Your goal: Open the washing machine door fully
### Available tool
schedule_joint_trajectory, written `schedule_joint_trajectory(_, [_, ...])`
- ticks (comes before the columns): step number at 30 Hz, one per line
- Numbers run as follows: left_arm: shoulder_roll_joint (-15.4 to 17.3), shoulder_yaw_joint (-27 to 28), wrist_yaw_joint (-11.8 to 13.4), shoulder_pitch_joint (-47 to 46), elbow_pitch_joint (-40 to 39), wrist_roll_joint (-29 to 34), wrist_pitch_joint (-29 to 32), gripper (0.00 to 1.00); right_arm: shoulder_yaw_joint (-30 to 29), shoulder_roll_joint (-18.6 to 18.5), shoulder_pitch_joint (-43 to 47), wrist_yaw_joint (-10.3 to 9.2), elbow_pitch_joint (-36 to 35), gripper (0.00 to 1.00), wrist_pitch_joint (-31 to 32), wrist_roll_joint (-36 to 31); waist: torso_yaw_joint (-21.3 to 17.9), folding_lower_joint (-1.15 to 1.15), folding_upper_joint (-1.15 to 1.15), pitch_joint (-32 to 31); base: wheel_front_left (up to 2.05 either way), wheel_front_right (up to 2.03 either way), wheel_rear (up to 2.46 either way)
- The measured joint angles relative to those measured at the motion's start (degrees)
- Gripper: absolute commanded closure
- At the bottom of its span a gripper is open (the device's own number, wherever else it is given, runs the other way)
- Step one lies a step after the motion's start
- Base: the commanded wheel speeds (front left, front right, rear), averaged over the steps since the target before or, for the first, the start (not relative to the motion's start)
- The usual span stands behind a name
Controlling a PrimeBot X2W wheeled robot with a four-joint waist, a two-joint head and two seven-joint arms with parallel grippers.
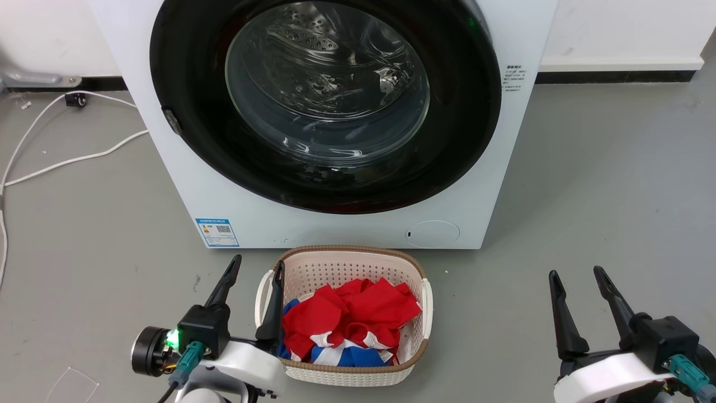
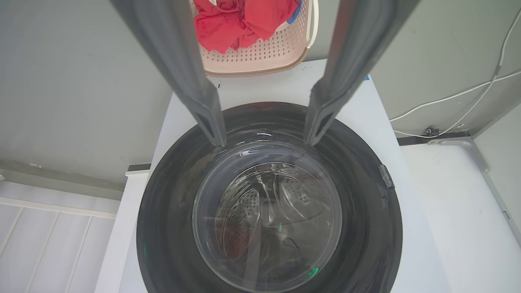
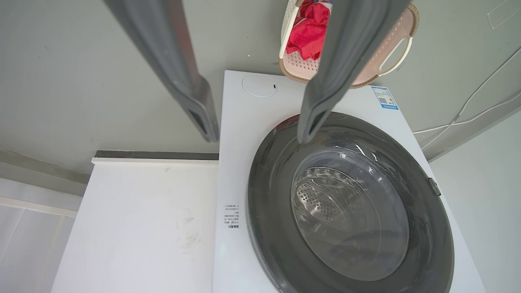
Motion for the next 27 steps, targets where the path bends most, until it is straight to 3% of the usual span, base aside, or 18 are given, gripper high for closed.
schedule_joint_trajectory(6, [-0.3,0.7,-0.5,0.0,0.3,-0.2,0.0,0.00,0.0,0.0,0.0,0.00,0.4,0.00,-0.1,0.2,0.1,0.00,0.00,0.0,0.00,0.00,0.00])
schedule_joint_trajectory(7, [-0.4,0.9,-0.5,0.0,0.3,-0.2,0.0,0.00,-0.1,0.0,0.0,0.00,0.5,0.22,-0.1,0.2,0.1,0.00,0.00,0.0,0.00,0.00,0.00])
schedule_joint_trajectory(8, [-0.4,1.0,-0.5,0.0,0.4,-0.2,0.0,0.00,-0.1,0.0,0.0,0.00,0.5,0.69,-0.1,0.4,0.1,0.00,0.00,0.0,0.00,0.00,0.00])
schedule_joint_trajectory(9, [-0.5,1.0,-0.5,0.0,0.4,-0.2,0.0,0.00,-0.1,0.0,0.0,0.00,0.5,1.00,-0.1,0.5,0.1,0.00,0.00,0.0,0.00,0.00,0.00])
schedule_joint_trajectory(15, [-0.7,1.5,-0.9,0.0,0.7,-0.2,0.0,0.00,0.1,0.0,0.0,0.00,0.8,1.00,0.4,0.7,0.1,0.00,0.00,-0.1,0.00,0.00,0.00])
schedule_joint_trajectory(18, [-0.8,1.7,-1.0,0.0,0.9,-0.2,0.0,0.00,-0.1,0.0,0.0,0.00,1.2,1.00,0.7,4.0,0.1,0.00,0.00,-0.1,0.00,0.00,0.00])
schedule_joint_trajectory(27, [-1.5,2.3,-1.3,-0.1,1.0,-0.6,-0.1,0.00,-1.5,0.1,-2.0,-0.01,5.9,1.00,1.7,38.3,0.2,0.00,0.00,0.5,0.00,0.00,0.00])
